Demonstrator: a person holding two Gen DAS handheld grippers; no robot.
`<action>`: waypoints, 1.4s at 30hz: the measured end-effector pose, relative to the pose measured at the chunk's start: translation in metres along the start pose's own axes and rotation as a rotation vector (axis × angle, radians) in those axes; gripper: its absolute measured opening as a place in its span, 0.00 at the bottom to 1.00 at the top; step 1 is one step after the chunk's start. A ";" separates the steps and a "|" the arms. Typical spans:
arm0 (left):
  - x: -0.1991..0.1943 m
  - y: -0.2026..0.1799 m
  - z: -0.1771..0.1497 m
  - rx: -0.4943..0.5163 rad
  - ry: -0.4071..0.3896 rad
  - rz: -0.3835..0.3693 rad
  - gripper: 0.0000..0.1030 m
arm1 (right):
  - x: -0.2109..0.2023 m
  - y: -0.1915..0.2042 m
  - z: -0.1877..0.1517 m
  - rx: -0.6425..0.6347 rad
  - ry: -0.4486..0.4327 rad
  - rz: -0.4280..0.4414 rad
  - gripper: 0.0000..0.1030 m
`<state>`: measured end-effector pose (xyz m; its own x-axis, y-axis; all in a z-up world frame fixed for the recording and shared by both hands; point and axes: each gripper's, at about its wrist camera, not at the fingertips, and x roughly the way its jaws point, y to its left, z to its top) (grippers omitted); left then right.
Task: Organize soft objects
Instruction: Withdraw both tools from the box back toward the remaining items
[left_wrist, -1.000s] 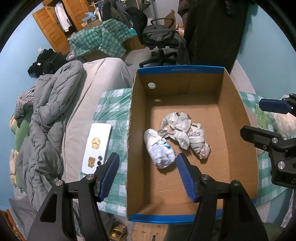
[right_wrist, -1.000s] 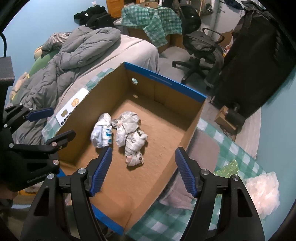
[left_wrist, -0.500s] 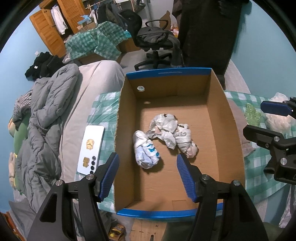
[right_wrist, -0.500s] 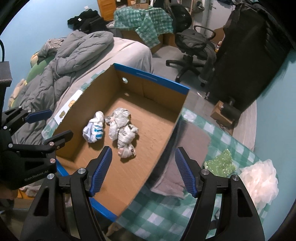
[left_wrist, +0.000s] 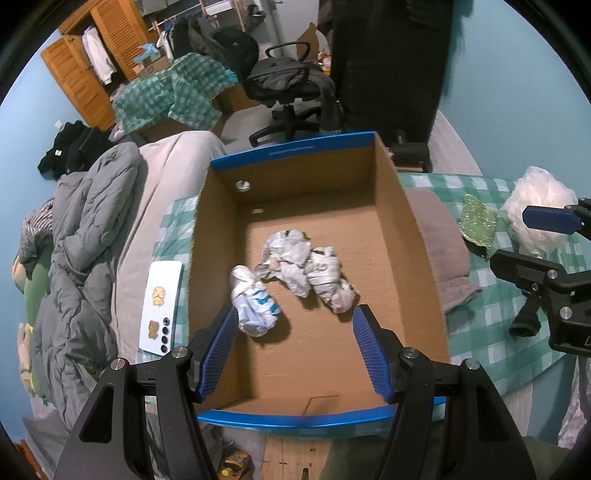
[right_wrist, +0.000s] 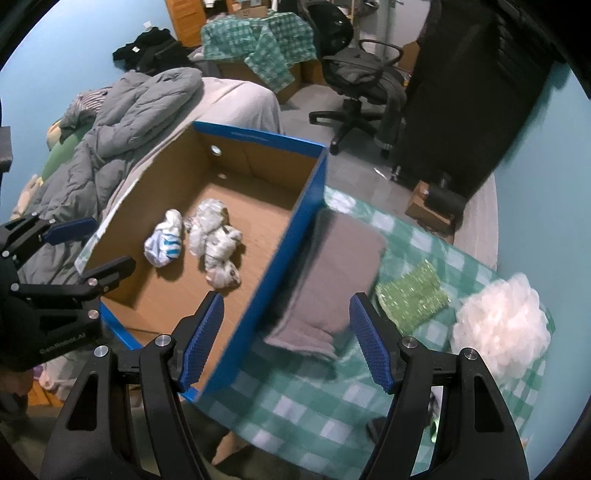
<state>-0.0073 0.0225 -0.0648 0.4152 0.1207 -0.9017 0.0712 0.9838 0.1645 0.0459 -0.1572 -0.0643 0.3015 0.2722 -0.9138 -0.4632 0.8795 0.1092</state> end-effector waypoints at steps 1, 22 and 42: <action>-0.001 -0.003 0.001 0.004 0.000 -0.003 0.64 | -0.001 -0.004 -0.003 0.007 0.002 -0.005 0.69; -0.003 -0.076 0.009 0.132 0.013 -0.088 0.64 | -0.031 -0.093 -0.077 0.207 0.036 -0.124 0.69; 0.021 -0.132 0.019 0.185 0.071 -0.151 0.65 | -0.035 -0.142 -0.122 0.332 0.073 -0.174 0.69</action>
<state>0.0090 -0.1072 -0.0982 0.3230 -0.0103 -0.9463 0.2948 0.9513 0.0903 -0.0008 -0.3395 -0.0953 0.2866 0.0896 -0.9539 -0.1115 0.9920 0.0596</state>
